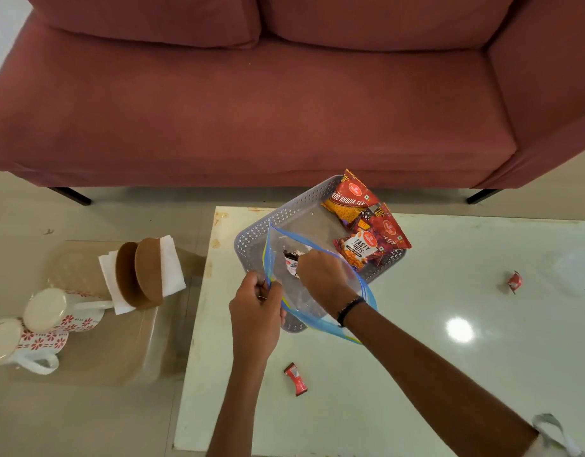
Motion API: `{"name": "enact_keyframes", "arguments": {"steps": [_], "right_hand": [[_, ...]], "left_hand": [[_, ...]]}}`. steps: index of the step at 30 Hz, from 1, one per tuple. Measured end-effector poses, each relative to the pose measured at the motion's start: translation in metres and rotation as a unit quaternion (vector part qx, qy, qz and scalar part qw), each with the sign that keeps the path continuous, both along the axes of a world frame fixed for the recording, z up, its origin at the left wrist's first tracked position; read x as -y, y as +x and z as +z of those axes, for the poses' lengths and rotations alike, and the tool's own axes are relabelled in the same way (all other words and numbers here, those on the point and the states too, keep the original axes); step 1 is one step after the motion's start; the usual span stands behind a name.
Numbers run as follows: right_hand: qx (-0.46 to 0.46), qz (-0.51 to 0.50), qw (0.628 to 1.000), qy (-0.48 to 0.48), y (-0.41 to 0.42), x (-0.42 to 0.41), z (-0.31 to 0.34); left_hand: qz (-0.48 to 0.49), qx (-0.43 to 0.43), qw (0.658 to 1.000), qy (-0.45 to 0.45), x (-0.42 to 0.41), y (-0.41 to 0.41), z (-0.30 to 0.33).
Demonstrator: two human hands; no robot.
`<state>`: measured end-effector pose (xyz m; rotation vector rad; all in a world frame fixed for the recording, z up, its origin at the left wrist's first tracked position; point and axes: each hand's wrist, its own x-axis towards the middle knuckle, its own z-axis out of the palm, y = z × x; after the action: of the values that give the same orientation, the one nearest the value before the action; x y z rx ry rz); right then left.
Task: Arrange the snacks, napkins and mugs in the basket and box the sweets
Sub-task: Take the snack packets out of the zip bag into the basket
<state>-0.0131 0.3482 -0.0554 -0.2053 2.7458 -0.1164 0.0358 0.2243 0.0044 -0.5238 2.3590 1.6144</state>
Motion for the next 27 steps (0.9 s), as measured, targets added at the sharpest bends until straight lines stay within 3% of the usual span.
{"name": "enact_keyframes", "arguments": {"steps": [4,8,11,22,27], "right_hand": [[-0.134,0.054,0.989,0.03,0.024,-0.013,0.05],[-0.222,0.06,0.957,-0.179,0.046,-0.038,0.072],[-0.225,0.042,0.944,-0.239,0.055,-0.052,0.092],[-0.314,-0.026,0.902,-0.294,0.091,-0.081,0.158],[-0.383,-0.052,0.881,-0.274,0.079,-0.108,0.199]], "left_hand": [[0.007,-0.003,1.0,-0.012,0.001,-0.001,0.001],[0.02,-0.001,0.999,-0.026,-0.001,-0.005,0.001],[0.025,0.001,0.999,-0.03,-0.005,-0.007,0.002],[0.015,0.003,0.999,-0.03,-0.007,-0.003,0.001],[0.026,0.01,0.999,-0.027,-0.007,-0.006,0.001]]}}
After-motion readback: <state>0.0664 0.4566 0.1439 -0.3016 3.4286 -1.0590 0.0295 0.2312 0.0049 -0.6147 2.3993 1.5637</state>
